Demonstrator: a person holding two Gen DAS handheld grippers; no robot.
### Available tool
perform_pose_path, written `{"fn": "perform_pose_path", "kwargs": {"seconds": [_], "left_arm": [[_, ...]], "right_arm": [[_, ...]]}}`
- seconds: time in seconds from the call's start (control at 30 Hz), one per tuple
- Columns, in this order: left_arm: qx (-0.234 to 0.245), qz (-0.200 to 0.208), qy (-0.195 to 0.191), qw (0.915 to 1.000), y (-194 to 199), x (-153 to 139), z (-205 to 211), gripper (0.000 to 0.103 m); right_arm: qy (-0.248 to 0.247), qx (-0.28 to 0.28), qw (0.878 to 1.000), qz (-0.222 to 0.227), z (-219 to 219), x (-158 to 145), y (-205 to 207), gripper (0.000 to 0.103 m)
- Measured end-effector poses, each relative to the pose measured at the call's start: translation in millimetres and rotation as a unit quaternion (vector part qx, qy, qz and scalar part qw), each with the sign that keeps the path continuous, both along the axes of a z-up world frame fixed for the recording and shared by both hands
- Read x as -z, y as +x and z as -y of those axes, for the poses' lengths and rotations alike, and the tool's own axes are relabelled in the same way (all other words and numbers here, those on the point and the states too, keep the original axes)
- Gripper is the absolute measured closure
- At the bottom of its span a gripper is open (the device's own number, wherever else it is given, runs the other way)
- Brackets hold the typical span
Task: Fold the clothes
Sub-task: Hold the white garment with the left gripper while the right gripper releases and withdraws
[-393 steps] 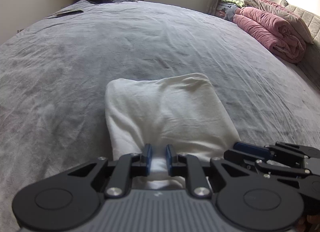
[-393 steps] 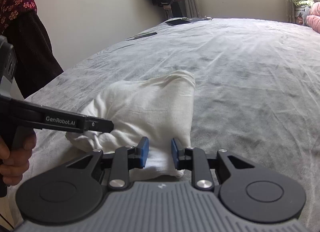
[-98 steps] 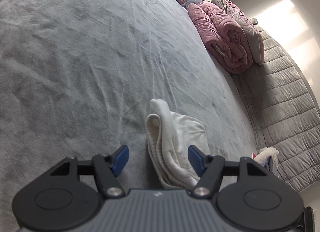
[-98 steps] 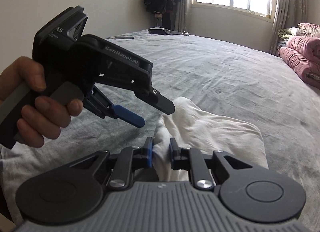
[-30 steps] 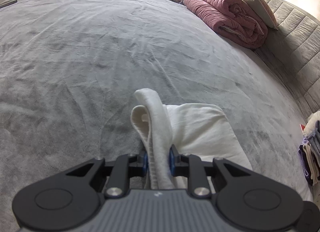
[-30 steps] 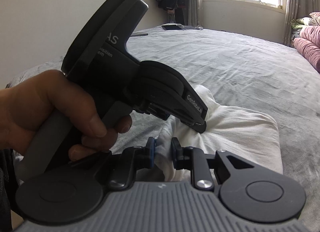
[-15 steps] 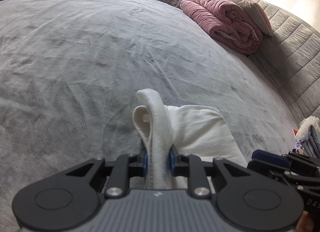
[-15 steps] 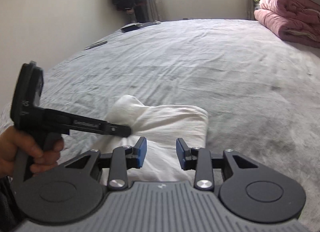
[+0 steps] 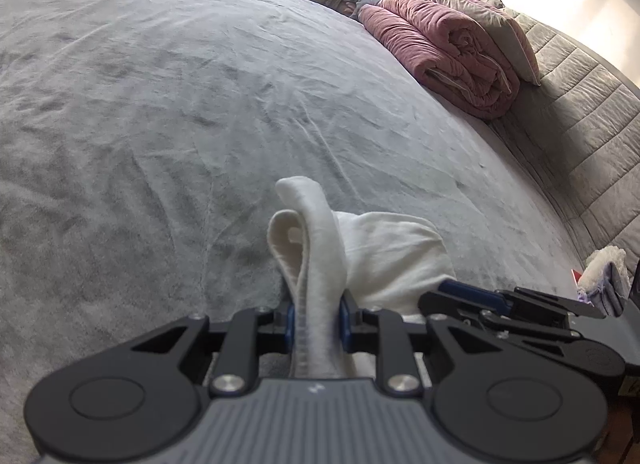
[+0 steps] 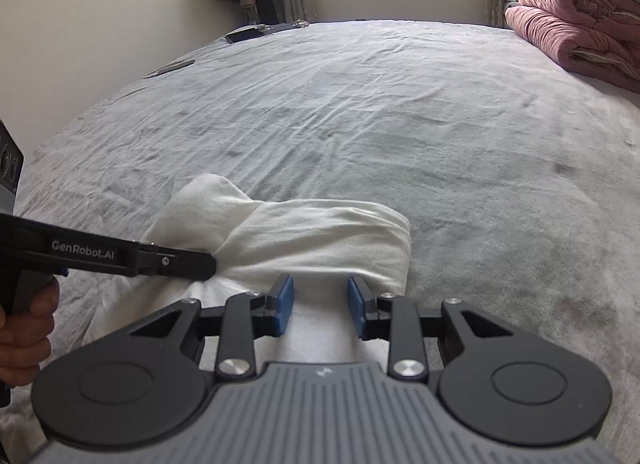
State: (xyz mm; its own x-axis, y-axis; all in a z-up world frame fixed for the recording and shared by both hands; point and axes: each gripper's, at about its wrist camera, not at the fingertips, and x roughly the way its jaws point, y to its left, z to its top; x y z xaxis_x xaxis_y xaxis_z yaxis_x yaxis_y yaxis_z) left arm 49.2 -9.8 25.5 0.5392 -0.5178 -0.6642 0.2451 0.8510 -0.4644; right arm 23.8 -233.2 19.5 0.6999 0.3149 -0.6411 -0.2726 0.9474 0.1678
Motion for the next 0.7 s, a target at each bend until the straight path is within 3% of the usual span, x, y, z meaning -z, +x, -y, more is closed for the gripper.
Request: {"fn": "perform_pose_path", "kwargs": {"seconds": [0.37, 0.7], "left_arm": [[0.004, -0.002, -0.013, 0.9999, 3, 4, -1, 0.081], [0.010, 0.003, -0.014, 0.9999, 4, 5, -1, 0.081]], "right_arm": [[0.044, 0.023, 0.999, 0.014, 13, 0, 26, 0.071], [0.046, 0.045, 0.998, 0.019, 21, 11, 45, 0.071]]}}
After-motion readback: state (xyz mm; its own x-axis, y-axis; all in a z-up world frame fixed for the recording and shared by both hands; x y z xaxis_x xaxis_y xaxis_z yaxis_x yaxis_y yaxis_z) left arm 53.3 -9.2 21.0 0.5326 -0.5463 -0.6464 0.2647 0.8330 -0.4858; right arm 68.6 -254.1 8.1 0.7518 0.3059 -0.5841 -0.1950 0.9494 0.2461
